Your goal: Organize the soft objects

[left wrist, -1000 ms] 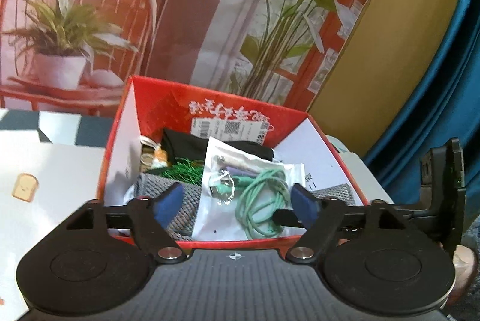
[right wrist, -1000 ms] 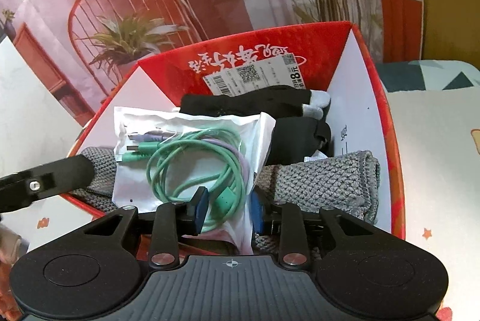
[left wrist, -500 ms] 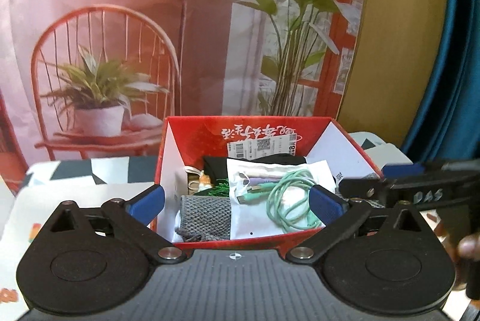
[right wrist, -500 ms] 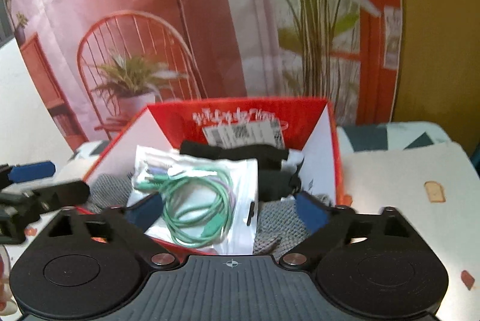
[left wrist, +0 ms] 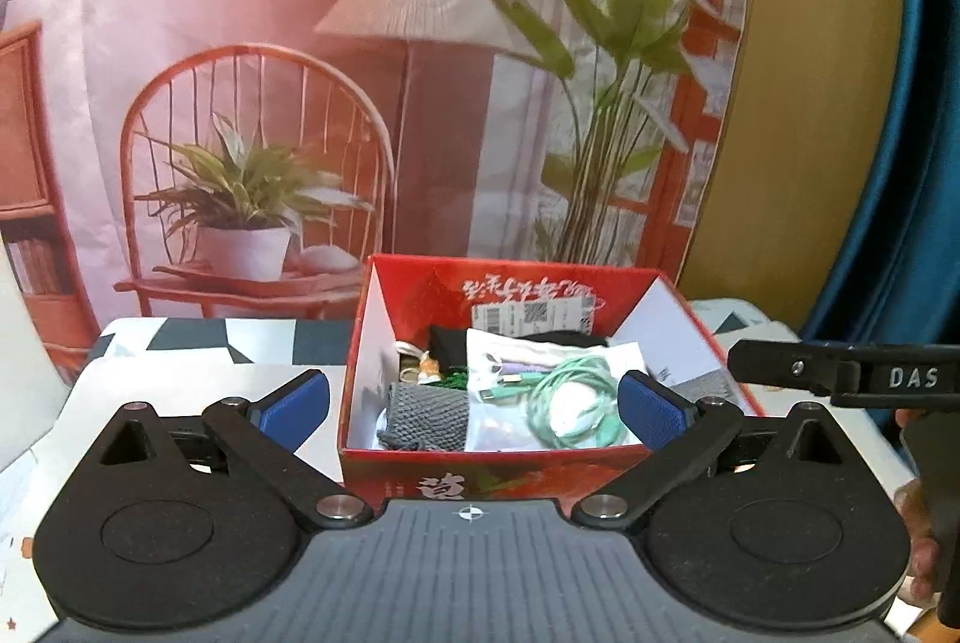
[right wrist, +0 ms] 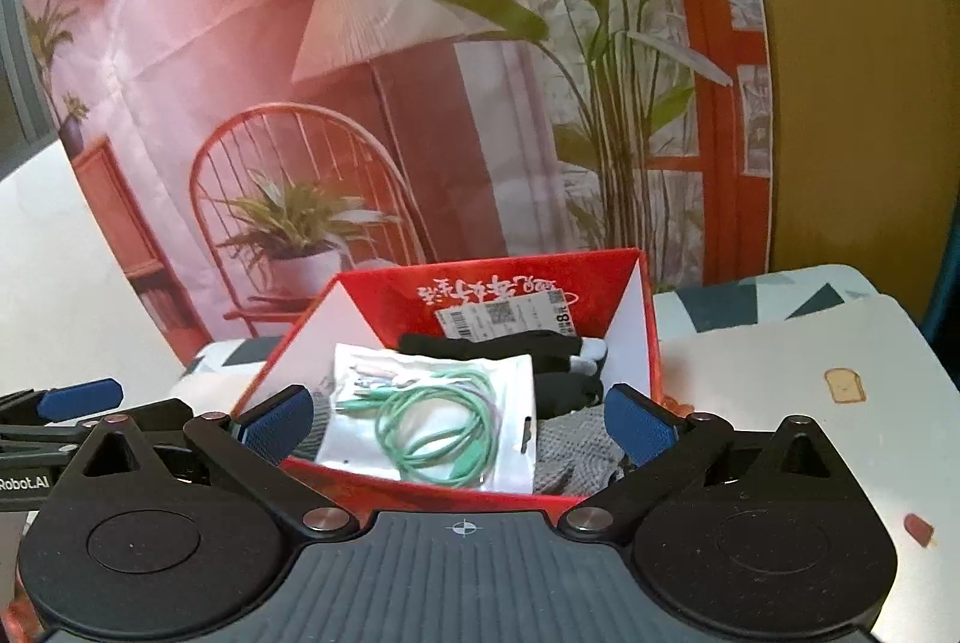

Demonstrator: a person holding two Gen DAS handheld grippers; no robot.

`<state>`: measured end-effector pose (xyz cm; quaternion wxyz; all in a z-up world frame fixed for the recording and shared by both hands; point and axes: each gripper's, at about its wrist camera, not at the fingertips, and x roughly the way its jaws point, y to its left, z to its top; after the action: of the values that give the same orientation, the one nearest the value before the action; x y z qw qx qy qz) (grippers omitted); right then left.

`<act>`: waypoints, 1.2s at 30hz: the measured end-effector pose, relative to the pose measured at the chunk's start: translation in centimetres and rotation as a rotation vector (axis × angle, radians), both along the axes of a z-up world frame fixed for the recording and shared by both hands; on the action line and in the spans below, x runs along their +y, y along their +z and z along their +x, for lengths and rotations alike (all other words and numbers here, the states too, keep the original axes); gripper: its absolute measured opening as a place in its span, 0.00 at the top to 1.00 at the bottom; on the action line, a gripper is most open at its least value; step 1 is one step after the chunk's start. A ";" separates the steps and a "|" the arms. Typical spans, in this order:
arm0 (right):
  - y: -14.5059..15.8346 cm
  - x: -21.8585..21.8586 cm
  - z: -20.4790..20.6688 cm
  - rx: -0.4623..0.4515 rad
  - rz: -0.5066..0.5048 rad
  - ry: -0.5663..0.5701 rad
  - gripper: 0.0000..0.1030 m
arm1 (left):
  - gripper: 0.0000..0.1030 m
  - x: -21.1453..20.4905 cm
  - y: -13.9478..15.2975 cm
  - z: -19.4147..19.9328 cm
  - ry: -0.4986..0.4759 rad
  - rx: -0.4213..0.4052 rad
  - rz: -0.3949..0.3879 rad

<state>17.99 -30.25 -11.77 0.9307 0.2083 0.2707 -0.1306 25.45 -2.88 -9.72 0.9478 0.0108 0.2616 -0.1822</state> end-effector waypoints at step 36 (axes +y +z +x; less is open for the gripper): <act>14.6 11.6 -21.1 -0.227 -0.292 -0.020 0.00 | 0.00 1.6 11.0 -23.4 0.094 -0.268 -0.021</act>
<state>-3.14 -18.61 2.79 0.9743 0.0869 0.1401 -0.1535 2.07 -1.31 1.24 0.9818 0.0128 0.1308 -0.1374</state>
